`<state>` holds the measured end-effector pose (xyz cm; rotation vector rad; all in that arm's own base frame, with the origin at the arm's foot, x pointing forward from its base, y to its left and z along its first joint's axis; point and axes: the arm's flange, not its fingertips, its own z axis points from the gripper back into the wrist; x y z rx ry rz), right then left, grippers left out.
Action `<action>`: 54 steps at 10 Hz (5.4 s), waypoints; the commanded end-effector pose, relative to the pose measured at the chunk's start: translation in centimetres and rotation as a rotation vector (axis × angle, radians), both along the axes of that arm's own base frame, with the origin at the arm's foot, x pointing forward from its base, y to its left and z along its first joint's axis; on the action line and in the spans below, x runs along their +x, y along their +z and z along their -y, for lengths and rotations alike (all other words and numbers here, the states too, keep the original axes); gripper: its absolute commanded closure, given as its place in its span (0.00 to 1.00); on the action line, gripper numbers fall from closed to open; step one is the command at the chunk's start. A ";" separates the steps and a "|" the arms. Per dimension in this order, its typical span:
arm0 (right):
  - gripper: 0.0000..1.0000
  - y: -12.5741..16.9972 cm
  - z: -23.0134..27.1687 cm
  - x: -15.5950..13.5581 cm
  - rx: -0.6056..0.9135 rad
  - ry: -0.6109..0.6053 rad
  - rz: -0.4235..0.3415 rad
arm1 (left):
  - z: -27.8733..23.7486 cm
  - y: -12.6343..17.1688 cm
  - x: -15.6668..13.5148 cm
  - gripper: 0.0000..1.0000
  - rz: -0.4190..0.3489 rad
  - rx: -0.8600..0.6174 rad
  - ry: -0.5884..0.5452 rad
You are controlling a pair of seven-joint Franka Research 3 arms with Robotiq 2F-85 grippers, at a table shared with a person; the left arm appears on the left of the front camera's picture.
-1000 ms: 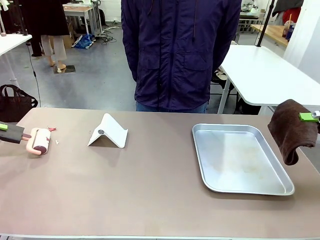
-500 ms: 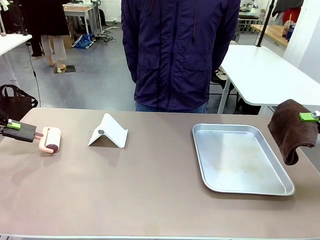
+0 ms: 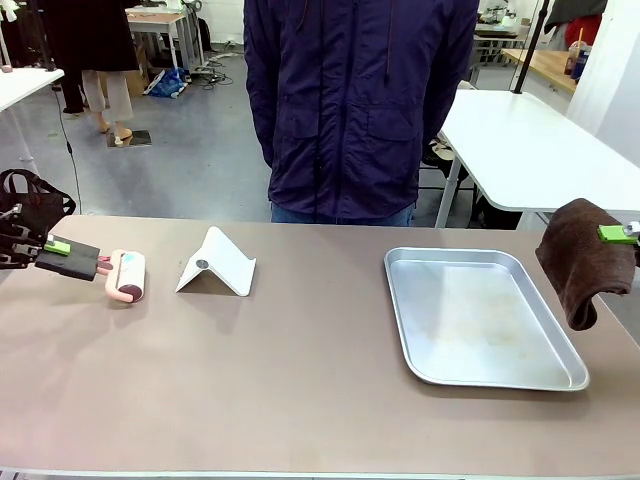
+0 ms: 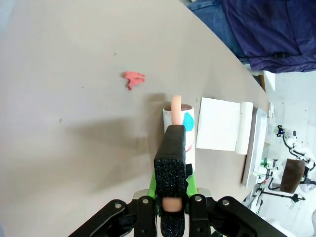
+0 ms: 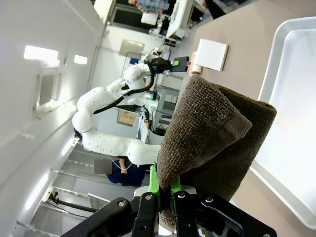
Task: Clean the surface of the table.
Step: Clean the area not pointed to by the person.
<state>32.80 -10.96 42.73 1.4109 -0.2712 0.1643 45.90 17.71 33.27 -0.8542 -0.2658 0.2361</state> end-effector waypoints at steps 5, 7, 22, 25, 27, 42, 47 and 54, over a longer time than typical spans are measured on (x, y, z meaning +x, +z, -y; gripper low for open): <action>0.90 0.4 0.1 0.2 0.010 -0.001 0.018 | 1.0 3.2 -1.6 0.78 0.210 -0.072 -0.012; 0.90 0.4 0.1 0.2 0.010 -0.001 0.018 | 0.0 5.5 -3.5 0.78 0.283 -0.103 -0.018; 0.90 0.4 0.1 0.2 0.010 -0.001 0.018 | -13.6 5.7 -11.0 0.81 0.201 -0.074 0.230; 0.90 0.4 0.1 0.2 0.010 -0.001 0.018 | -13.5 6.0 -7.4 0.95 0.167 -0.083 0.208; 0.90 0.4 0.1 0.2 0.010 -0.001 0.018 | -13.4 5.8 -4.6 0.95 0.135 -0.079 0.203; 0.90 0.4 0.1 0.2 0.010 -0.001 0.018 | -12.0 -0.1 6.1 0.95 -0.108 -0.044 0.192; 0.90 0.4 0.1 0.2 0.010 -0.001 0.018 | -8.2 -0.8 8.9 0.95 -0.119 0.028 0.152; 0.90 0.4 0.1 0.2 0.010 -0.001 0.018 | -3.7 2.8 10.1 0.95 0.044 -0.070 0.140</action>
